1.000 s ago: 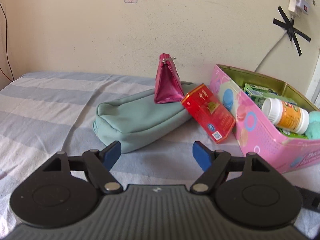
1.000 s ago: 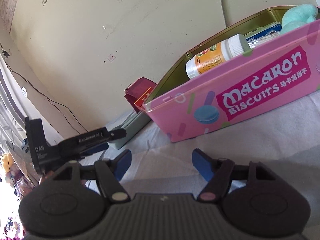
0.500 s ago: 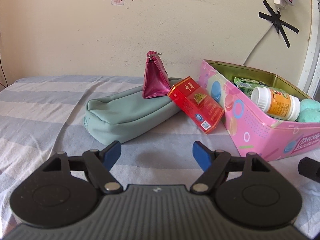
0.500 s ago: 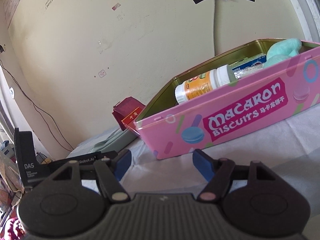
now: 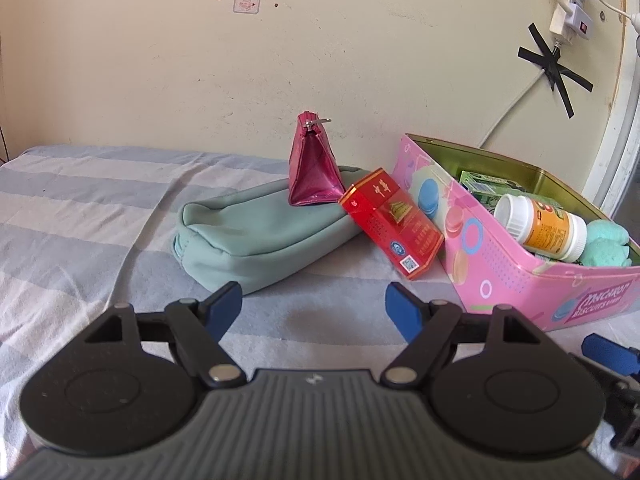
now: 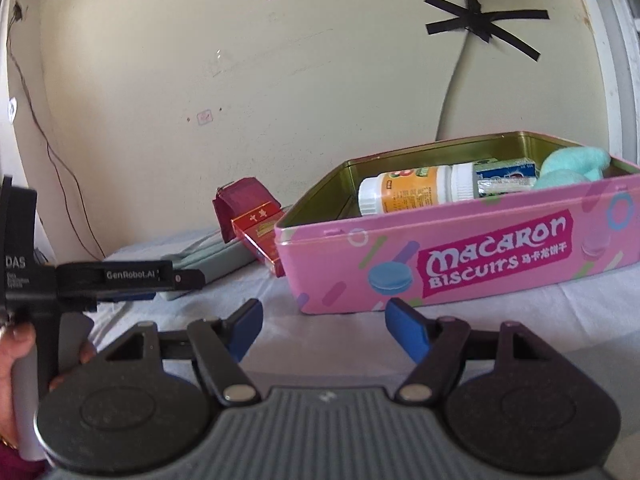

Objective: Organize objects
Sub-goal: 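Withdraw the left gripper from the tin toward the red cigarette pack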

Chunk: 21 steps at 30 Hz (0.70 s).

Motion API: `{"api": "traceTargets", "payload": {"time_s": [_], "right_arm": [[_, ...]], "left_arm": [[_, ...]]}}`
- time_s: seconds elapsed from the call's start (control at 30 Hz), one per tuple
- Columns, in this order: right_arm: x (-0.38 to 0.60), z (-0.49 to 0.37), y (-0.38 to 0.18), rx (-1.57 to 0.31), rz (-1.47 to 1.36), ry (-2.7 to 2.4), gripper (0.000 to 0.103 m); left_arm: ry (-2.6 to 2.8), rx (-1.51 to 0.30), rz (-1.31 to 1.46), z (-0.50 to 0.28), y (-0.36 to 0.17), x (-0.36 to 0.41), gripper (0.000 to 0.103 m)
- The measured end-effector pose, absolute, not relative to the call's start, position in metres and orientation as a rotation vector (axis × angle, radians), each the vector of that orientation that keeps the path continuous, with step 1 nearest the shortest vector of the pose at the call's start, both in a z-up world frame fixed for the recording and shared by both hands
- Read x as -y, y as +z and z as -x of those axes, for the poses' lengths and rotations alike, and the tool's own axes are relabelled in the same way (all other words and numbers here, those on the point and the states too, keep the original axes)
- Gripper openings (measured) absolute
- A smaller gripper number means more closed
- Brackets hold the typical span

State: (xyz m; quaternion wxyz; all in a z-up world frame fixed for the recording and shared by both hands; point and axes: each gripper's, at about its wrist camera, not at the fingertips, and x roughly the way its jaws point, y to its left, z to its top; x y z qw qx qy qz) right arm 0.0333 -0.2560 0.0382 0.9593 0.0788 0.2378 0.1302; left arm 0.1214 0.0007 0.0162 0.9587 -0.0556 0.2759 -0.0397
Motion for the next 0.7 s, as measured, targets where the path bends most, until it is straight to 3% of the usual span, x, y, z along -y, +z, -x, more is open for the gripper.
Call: {"api": "traceTargets", "payload": {"time_s": [0.37, 0.5, 0.57, 0.6, 0.7], "right_arm": [[0.253, -0.024, 0.044, -0.449, -0.114, 0.142, 0.07], [0.247, -0.01, 0.066, -0.348, -0.045, 0.126, 0.083], [0.24, -0.007, 0.085, -0.262, -0.004, 0.137, 0.099], [0.235, -0.007, 0.095, -0.206, 0.028, 0.149, 0.103], [0.207, -0.024, 0.118, -0.183, 0.198, 0.221, 0.103]], "left_arm": [[-0.135, -0.561, 0.151, -0.117, 0.02, -0.004, 0.082], [-0.148, -0.559, 0.161, -0.114, 0.021, -0.005, 0.082], [-0.153, -0.563, 0.165, -0.115, 0.021, -0.006, 0.082], [-0.155, -0.566, 0.168, -0.115, 0.021, -0.006, 0.082], [-0.147, -0.564, 0.17, -0.116, 0.022, -0.01, 0.082]]}}
